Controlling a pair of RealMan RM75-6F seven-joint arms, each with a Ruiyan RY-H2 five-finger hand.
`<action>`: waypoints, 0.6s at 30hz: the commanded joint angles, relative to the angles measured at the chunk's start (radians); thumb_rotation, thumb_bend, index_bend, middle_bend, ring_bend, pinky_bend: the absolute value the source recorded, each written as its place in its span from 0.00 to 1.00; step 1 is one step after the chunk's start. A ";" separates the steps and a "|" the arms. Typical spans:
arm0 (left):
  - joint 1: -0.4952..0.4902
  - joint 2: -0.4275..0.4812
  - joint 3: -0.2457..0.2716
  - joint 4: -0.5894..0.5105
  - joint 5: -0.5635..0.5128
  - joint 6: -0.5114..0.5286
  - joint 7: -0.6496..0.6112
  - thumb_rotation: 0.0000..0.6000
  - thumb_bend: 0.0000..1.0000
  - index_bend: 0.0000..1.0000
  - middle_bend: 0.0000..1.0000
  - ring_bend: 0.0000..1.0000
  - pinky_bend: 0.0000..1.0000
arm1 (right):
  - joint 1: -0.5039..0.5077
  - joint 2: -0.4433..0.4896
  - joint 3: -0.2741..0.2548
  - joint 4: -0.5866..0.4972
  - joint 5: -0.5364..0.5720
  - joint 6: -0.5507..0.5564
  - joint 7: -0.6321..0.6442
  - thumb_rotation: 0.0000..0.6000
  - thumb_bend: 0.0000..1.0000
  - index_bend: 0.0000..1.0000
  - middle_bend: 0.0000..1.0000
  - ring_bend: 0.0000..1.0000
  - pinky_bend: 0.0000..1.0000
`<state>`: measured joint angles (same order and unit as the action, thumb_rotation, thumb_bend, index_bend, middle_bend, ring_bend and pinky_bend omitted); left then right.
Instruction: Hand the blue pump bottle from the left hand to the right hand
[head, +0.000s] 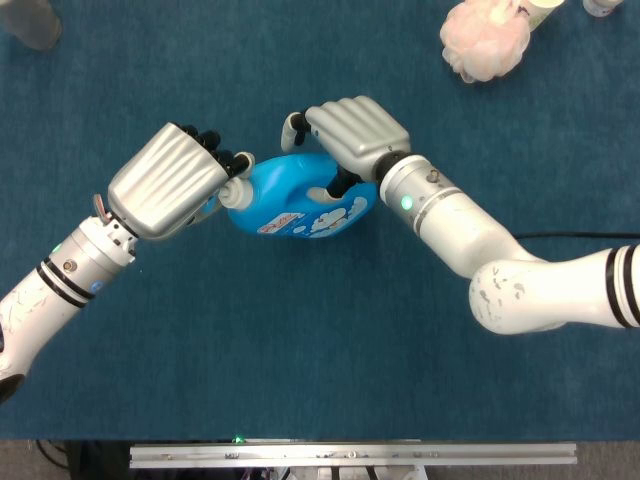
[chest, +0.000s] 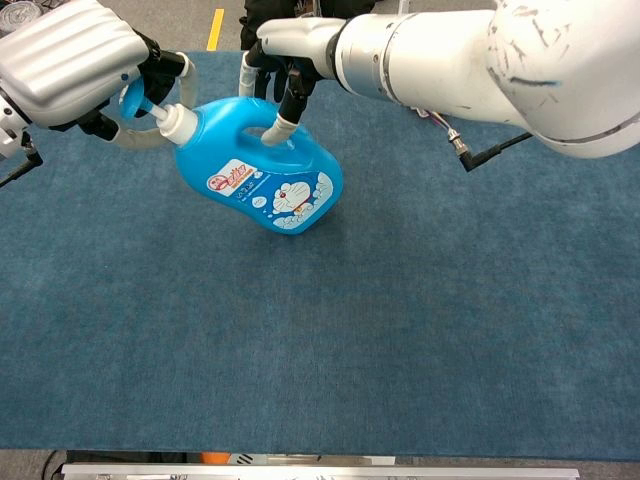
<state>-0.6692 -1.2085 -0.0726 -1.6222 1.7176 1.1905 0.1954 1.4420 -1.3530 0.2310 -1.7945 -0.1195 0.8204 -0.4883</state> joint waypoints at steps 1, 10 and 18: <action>0.000 0.000 0.001 0.001 -0.002 -0.001 -0.005 1.00 0.33 0.64 0.75 0.59 0.78 | 0.003 -0.003 -0.001 0.002 0.006 -0.006 0.004 1.00 0.22 0.35 0.34 0.27 0.38; 0.004 0.003 0.007 0.008 -0.007 -0.002 -0.022 1.00 0.33 0.64 0.76 0.59 0.78 | 0.028 -0.025 -0.014 0.024 0.028 -0.001 -0.004 1.00 0.41 0.38 0.38 0.30 0.38; 0.009 0.017 0.015 0.009 -0.012 -0.005 -0.036 1.00 0.33 0.62 0.76 0.59 0.78 | 0.039 -0.061 -0.017 0.047 0.029 0.037 -0.014 1.00 0.47 0.47 0.45 0.36 0.39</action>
<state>-0.6608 -1.1922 -0.0584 -1.6128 1.7054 1.1854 0.1597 1.4801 -1.4102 0.2150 -1.7500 -0.0880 0.8521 -0.5000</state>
